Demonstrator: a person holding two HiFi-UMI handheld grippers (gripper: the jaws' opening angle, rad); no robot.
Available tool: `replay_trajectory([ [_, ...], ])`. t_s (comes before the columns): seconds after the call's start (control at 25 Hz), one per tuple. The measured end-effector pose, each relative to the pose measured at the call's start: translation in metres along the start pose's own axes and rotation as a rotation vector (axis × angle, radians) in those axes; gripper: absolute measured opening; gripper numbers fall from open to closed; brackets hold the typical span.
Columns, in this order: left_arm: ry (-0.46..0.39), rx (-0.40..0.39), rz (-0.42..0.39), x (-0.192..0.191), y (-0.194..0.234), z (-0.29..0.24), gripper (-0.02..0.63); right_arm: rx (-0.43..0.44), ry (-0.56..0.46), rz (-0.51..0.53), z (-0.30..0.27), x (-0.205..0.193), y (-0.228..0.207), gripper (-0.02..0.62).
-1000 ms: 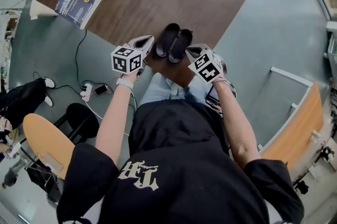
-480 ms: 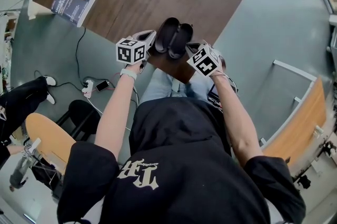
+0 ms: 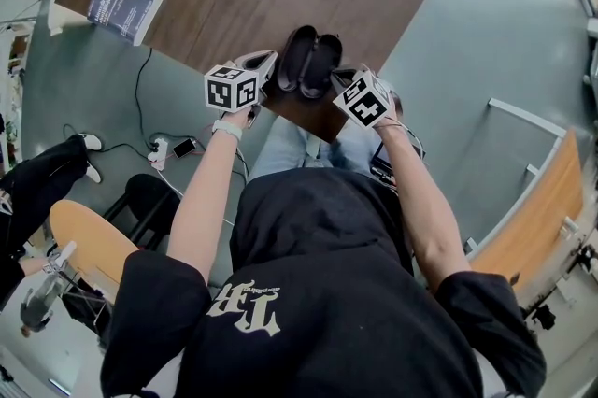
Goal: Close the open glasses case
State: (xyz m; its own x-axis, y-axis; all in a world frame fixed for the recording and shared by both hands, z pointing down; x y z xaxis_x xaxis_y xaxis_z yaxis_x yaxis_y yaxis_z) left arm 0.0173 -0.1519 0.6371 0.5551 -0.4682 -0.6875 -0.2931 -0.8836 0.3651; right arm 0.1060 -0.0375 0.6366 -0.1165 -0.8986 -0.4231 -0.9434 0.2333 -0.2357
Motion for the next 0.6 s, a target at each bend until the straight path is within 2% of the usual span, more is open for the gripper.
replay_trajectory([
  [0.6,-0.062,-0.069,-0.041,0.03,-0.045,-0.002,0.005,0.016,-0.026,-0.029,-0.005,-0.002,-0.001,-0.012],
])
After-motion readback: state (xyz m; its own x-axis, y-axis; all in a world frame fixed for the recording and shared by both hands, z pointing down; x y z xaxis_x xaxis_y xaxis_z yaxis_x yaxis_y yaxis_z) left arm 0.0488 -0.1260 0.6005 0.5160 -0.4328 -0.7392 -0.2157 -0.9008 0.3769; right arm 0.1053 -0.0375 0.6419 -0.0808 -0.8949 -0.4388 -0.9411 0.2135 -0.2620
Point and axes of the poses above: the fingertips, and each gripper's own axes: z backward along the fingers, y to its left, x out of its top, the point moved 1 cm from there along z, backward along the fingers, and after that the axes turned 13 degrees about -z, right-handed, at the moved point
